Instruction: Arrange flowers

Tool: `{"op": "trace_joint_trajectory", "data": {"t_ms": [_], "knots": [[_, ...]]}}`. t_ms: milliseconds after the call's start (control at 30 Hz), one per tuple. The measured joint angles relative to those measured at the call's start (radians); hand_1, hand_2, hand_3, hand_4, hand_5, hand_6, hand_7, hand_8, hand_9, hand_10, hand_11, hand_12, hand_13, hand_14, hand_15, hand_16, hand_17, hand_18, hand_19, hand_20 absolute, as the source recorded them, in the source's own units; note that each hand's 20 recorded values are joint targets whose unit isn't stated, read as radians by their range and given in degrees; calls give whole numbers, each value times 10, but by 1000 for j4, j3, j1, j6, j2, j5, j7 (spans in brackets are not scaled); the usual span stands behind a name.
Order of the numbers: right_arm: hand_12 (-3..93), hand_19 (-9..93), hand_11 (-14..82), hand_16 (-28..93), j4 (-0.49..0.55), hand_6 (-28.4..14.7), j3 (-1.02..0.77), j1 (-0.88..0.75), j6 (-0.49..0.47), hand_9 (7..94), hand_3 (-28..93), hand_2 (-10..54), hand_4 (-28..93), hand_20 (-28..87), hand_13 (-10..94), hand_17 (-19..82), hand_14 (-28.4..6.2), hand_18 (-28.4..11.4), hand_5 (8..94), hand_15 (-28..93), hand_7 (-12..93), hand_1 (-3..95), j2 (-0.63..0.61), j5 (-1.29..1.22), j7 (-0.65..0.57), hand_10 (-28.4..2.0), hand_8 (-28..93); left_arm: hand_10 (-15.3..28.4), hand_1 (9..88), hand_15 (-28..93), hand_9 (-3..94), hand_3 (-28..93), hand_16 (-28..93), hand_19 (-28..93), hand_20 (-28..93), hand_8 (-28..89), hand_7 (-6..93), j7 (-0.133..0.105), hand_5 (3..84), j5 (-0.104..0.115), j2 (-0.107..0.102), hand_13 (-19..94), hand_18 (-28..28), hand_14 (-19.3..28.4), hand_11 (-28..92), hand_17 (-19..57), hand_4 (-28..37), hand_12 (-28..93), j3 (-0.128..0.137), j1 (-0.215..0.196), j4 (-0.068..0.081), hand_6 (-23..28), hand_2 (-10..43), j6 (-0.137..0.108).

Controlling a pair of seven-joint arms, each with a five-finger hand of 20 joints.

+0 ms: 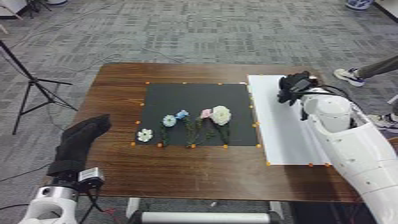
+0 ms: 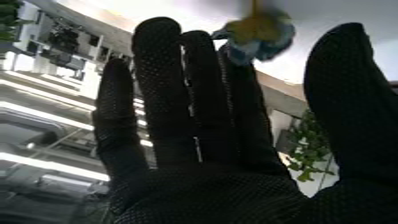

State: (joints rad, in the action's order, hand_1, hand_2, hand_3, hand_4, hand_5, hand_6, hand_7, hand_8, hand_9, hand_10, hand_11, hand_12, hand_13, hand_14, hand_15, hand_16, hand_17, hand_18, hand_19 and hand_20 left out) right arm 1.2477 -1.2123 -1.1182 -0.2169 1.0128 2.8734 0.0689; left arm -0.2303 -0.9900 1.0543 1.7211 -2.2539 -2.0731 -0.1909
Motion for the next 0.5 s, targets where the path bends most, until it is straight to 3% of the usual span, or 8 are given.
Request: {"op": "trace_joint_trajectory", "data": {"t_ms": [67,167,233,367,500], "knots": [[153,620,156,323,-9,52,-1,-8,17,723,759,-95,-281,477,668,249,-103,-212,611,552,253,408,2,-1,-2,-73,-133,122,267,167,452,701,24,39,149,-77,184,0,491,0,2,348,123,169,187,-4,-184,141,-1,0,0,-9,-25,0],[248,622,92,344,-31,64,2,-16,94,840,656,-95,-281,482,715,272,-91,-205,708,561,291,512,2,-14,-15,-59,-49,122,268,166,452,701,24,39,149,-76,185,0,491,0,4,348,123,169,187,-4,-185,140,-4,1,0,-9,-25,0],[279,627,72,353,-47,71,8,-20,162,883,652,-95,-280,485,731,280,-86,-205,756,565,296,532,1,-32,-28,-55,-37,122,268,167,452,700,24,39,149,-76,185,0,491,0,5,348,123,169,187,-4,-185,140,-5,2,0,-9,-24,0],[294,634,71,359,-57,70,32,-27,243,902,655,-95,-280,488,735,286,-86,-206,777,573,294,540,-11,-86,-51,-57,-30,122,268,167,452,700,23,39,149,-76,184,-1,491,0,7,348,123,170,187,-4,-185,140,-7,2,0,-8,-24,0],[295,635,71,361,-23,67,84,-31,260,907,664,-95,-278,489,735,286,-86,-207,786,574,290,536,-49,-186,-94,-60,-25,122,267,168,452,699,24,39,149,-76,183,-1,490,0,7,347,123,170,188,-5,-186,141,-7,1,0,-8,-22,0]]}}
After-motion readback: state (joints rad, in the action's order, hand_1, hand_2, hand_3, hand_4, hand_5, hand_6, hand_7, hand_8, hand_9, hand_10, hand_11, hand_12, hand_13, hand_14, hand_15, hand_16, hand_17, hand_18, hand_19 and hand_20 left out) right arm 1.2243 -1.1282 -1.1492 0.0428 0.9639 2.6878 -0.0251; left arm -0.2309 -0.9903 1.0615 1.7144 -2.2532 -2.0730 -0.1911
